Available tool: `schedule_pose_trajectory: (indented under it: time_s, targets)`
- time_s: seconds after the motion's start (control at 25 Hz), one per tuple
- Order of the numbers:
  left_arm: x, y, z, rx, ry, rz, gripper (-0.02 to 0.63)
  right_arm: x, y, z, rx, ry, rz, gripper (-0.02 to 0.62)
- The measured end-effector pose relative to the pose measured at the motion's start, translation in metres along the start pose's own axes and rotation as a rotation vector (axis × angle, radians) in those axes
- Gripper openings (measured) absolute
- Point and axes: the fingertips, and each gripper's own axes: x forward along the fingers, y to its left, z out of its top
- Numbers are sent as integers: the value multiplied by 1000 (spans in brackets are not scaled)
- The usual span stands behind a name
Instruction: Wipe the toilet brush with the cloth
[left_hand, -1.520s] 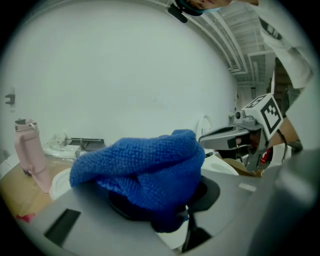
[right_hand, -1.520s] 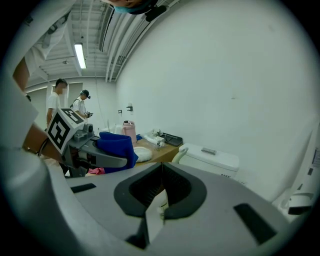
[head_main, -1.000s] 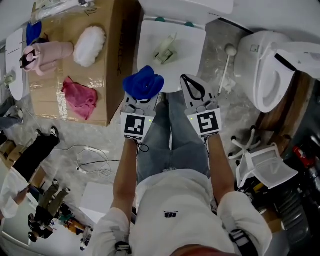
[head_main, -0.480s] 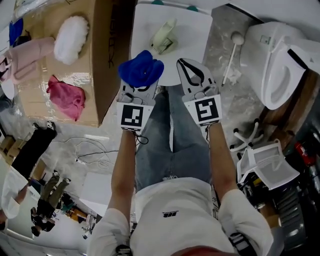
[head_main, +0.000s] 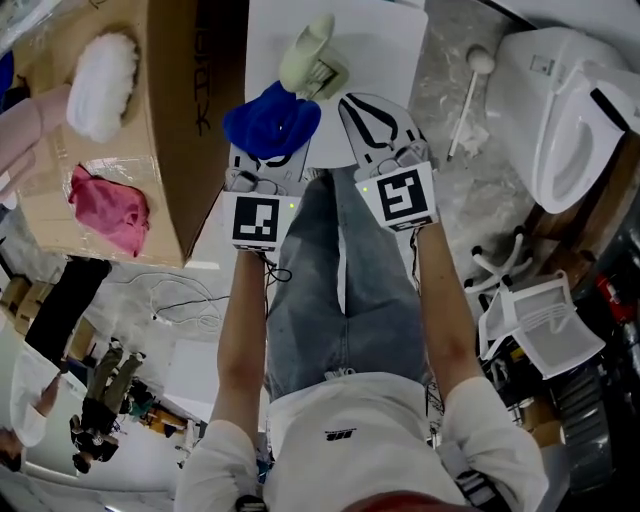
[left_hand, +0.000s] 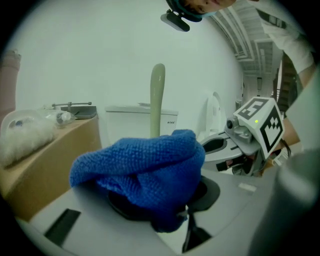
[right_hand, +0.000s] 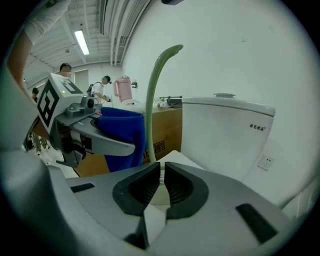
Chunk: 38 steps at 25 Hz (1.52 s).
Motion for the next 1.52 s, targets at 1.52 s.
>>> schedule_pose_trajectory:
  time_s: [1.52]
  targets:
    - [81,10,-39,58,62,-76,152,83,10,-57,-126,160,142,37]
